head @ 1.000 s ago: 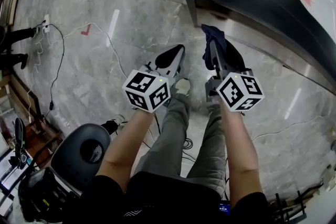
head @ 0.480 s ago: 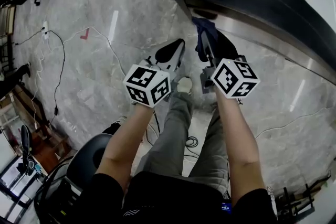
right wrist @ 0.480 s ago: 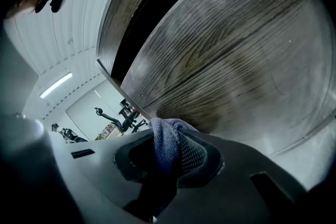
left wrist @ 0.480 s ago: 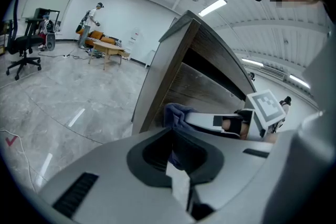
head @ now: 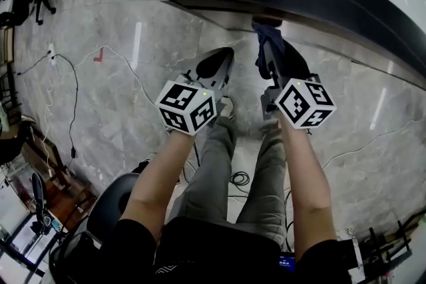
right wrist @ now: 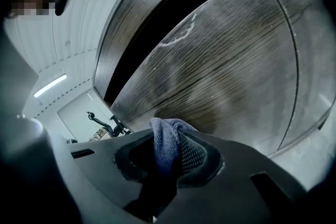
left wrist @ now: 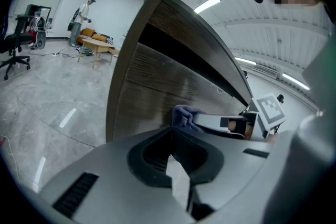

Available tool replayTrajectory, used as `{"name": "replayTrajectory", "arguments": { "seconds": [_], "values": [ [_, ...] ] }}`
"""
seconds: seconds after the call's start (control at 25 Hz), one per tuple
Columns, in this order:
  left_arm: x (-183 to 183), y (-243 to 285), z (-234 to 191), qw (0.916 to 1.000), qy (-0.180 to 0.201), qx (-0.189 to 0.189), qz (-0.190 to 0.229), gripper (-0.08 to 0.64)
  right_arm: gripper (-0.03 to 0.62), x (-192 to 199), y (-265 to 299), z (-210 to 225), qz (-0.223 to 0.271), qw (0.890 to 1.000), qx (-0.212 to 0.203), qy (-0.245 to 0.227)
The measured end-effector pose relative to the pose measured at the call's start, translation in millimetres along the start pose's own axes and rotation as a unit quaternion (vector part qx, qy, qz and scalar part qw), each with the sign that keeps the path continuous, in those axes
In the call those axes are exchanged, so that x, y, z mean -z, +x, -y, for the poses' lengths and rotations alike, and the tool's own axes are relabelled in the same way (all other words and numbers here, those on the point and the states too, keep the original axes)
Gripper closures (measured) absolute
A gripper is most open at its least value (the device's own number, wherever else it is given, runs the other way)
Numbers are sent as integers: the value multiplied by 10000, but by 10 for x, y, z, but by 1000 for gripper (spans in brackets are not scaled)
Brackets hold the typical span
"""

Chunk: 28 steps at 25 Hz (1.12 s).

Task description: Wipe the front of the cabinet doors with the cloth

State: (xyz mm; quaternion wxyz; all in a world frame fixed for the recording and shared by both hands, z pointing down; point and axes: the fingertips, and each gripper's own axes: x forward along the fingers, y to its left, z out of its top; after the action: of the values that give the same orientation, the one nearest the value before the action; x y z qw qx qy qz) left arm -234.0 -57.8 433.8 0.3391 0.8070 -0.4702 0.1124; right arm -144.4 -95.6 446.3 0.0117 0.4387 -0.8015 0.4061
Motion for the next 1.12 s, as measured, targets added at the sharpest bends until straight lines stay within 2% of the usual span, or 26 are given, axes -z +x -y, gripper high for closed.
{"name": "replayTrajectory", "arguments": {
  "seconds": [0.76,0.96,1.12],
  "values": [
    [269,923,1297,9983,156,453,-329,551,508,-599,-1178,1318,559,9961,642,221],
    [283,1064,1400,9977,160,556,-346,551,508,-624,-1253,1481,583,9952,746,236],
    [295,1098,1502,9974,196,594,-365,551,508,-636,-1378,1580,689,9933,825,425]
  ]
}}
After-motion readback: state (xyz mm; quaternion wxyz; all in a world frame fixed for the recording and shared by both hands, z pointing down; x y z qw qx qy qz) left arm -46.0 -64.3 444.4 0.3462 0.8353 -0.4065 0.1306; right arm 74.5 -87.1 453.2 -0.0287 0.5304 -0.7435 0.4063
